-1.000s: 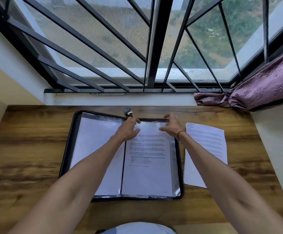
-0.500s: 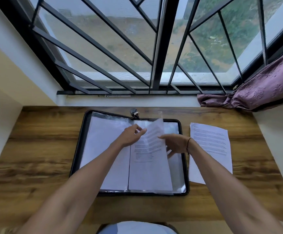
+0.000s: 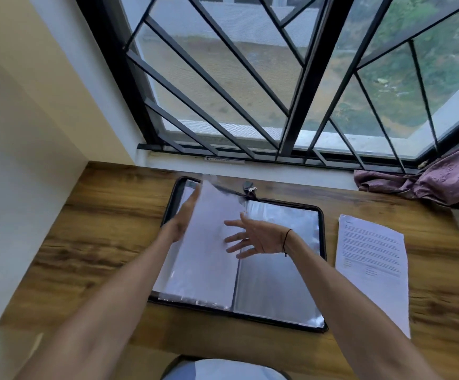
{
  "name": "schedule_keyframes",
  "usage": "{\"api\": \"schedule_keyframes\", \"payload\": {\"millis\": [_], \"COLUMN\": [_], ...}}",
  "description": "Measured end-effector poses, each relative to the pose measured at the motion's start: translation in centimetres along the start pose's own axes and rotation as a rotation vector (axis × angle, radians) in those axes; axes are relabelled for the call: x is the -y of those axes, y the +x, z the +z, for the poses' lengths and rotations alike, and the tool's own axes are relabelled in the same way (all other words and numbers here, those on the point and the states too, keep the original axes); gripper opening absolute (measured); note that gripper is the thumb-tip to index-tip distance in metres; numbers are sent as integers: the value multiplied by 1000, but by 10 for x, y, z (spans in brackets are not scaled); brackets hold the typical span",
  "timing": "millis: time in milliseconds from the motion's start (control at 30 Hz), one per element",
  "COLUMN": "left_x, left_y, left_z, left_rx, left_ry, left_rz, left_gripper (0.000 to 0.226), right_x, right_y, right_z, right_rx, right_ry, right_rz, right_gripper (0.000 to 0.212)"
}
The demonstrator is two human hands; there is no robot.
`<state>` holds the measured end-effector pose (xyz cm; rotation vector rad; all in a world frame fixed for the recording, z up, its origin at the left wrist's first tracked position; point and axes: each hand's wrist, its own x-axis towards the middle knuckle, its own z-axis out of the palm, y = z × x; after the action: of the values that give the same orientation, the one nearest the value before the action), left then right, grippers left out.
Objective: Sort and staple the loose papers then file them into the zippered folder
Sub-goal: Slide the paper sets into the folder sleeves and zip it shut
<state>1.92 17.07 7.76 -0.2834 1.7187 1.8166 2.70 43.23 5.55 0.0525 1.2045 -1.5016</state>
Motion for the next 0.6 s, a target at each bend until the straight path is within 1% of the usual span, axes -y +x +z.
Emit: {"api": "schedule_keyframes", "payload": {"millis": [33, 67, 100, 133, 167, 200, 267, 333, 400, 433, 533, 600], "left_x": [3, 7, 14, 22, 27, 31, 37, 40, 40, 40, 36, 35], "left_y": [0, 1, 4, 7, 8, 9, 7, 7, 10, 12, 22, 30], "left_z": [-10, -19, -28, -34, -37, -38, -37, -30, -17, -10, 16, 36], "left_rx": [-59, -184, -314, -423, -507, -568, -660, -734, -748, -705, -485, -378], "left_ry": [66, 192, 320, 428, 504, 560, 664, 850, 1012, 1067, 1281, 1352], "left_rz": [-23, -44, -34, -9, -6, -20, -67, -72, -11, 48, 209, 282], "left_gripper": [87, 85, 75, 60, 48, 43, 45, 51, 55, 54, 40, 38], "right_x": [1, 1, 1, 2, 2, 2, 2, 1, -3, -6, -16, -20], "right_y": [6, 13, 19, 24, 29, 33, 39, 43, 48, 50, 48, 39], "right_z": [4, 8, 10, 12, 14, 16, 20, 24, 24, 22, 13, 4], "right_rx": [-8, -14, -22, -29, -41, -58, -112, -186, -291, -369, -647, -758], "right_ry": [-19, -37, -52, -70, -98, -137, -223, -301, -348, -358, -390, -437], "right_rz": [16, 33, 47, 57, 64, 72, 67, 24, -64, -121, -264, -320], "right_gripper": [86, 82, 77, 74, 72, 73, 73, 64, 46, 37, 17, 10]}}
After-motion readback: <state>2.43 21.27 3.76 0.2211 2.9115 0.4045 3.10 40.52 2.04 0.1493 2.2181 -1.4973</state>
